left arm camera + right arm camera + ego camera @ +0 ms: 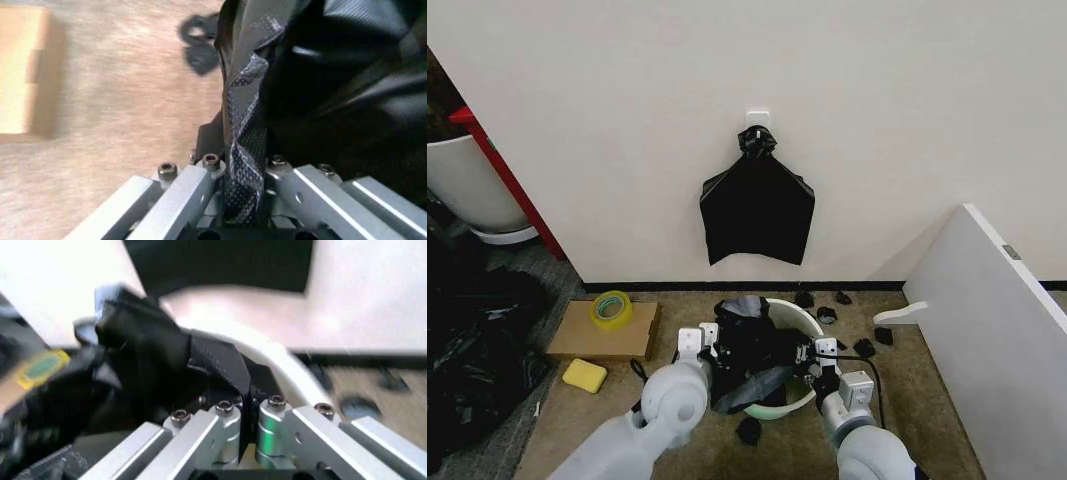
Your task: Place the garbage bag over the trash bin.
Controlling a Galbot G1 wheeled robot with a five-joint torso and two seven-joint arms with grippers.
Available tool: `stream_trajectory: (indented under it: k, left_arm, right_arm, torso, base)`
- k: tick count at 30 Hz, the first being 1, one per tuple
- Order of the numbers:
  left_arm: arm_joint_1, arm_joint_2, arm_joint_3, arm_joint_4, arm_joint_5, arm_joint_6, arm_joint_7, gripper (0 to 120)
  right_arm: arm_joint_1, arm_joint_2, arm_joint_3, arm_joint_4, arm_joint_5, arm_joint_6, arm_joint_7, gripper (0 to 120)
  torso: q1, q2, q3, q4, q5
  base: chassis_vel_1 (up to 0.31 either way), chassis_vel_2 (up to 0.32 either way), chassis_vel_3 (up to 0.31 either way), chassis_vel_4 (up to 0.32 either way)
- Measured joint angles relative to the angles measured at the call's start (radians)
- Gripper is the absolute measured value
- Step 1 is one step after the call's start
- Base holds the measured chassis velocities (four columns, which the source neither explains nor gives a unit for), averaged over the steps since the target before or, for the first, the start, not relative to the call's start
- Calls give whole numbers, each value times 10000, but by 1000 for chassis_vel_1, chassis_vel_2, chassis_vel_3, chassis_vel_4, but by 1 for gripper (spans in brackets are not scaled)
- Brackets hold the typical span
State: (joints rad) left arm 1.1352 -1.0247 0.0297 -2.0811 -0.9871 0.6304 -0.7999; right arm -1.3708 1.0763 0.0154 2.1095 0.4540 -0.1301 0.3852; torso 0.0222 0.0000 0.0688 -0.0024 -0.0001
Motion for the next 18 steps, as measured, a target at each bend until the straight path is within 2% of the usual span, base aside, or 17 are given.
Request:
stream_trajectory:
  k: [3, 6, 10, 14, 16, 18]
  left_arm:
    - [298, 196, -166, -216, 237, -61, 68, 2]
    - [1232, 776, -763, -927, 1172, -486, 476, 2]
    - [1662, 972, -1119, -1343, 1885, -814, 780, 1]
    - [1820, 1079, -1359, -1899, 2079, -929, 883, 1]
    - [1822, 1182, -1426, -2236, 2121, -960, 914, 1]
    - [1903, 1273, -1479, -2569, 2160, -1025, 935, 1]
  right_arm:
    - [42, -13, 58, -47, -55, 194, -194, 0]
    - [151, -77, 304, -230, -78, 845, -751, 0]
    - [251, -64, 474, -445, -70, 1199, -993, 0]
    - [264, -35, 709, -626, 169, 1040, -749, 0]
    - [153, -13, 929, -715, 422, 736, -335, 0]
    - [140, -6, 1086, -806, 785, 375, 3, 0]
  torso:
    - [0, 0, 0, 0, 0]
    - [0, 0, 0, 0, 1]
    - [0, 0, 1, 2, 1]
    - [0, 0, 0, 2, 2]
    - [0, 0, 1, -8, 0]
    - [0, 0, 0, -4, 4]
  base:
    - [0, 0, 0, 0]
    - [0, 0, 0, 0]
    - [0, 0, 0, 0]
    - [0, 0, 0, 0]
    - [0, 0, 0, 0]
    - [0, 0, 0, 0]
